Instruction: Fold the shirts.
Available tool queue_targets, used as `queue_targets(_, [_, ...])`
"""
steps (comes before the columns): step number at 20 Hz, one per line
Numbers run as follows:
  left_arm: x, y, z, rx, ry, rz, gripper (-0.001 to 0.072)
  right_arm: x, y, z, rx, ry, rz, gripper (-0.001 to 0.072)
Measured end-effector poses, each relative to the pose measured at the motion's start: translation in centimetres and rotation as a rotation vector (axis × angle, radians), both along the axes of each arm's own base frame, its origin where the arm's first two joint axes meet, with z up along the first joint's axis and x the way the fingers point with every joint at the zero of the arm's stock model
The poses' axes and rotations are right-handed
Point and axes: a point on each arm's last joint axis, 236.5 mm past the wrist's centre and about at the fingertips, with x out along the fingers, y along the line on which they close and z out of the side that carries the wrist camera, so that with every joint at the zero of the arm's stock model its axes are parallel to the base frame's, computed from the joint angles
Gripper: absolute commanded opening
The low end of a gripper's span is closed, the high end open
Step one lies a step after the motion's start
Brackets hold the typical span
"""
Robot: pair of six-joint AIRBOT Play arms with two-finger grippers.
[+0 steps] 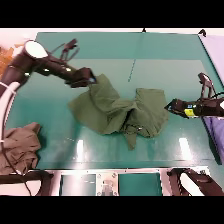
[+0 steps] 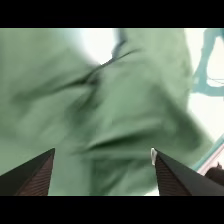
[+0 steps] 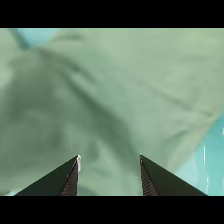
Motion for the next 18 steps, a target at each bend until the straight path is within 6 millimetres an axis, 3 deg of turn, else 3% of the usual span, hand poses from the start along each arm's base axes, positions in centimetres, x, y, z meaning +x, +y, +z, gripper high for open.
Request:
queue_targets(2, [-1.6, 3.2, -2.1, 0.053, 0.101, 0.019, 0.0714, 0.8, -1.7, -1.4, 0.032, 0.056, -0.033, 0.0449])
queue_targets(5, [-2.5, 7.5, -5.8, 0.142, 0.177, 0.095, 0.0713, 1.3, -3.9, -4.8, 0.085, 0.172, -0.086, 0.0449])
queue_targets(10, [-1.5, 12.6, -11.8, 0.232, 0.237, 0.22, 0.0713, -1.3, -4.9, -10.3, 0.171, 0.351, -0.155, 0.0449])
queue_targets(14, [-1.5, 14.1, -16.0, 0.263, 0.297, 0.235, 0.071, -2.1, -4.0, -12.7, 0.226, 0.39, -0.187, 0.0421])
queue_targets(16, [-0.9, 13.9, -16.7, 0.235, 0.296, 0.244, 0.0704, -1.6, -3.2, -13.1, 0.26, 0.383, -0.195, 0.0398])
queue_targets(17, [-0.3, 13.4, -16.8, 0.209, 0.283, 0.252, 0.0703, -1.4, -3.0, -13.4, 0.268, 0.382, -0.197, 0.0353])
queue_targets(18, [0.3, 13.0, -16.9, 0.189, 0.267, 0.26, 0.0606, -1.3, -2.9, -13.8, 0.27, 0.381, -0.198, 0.0332])
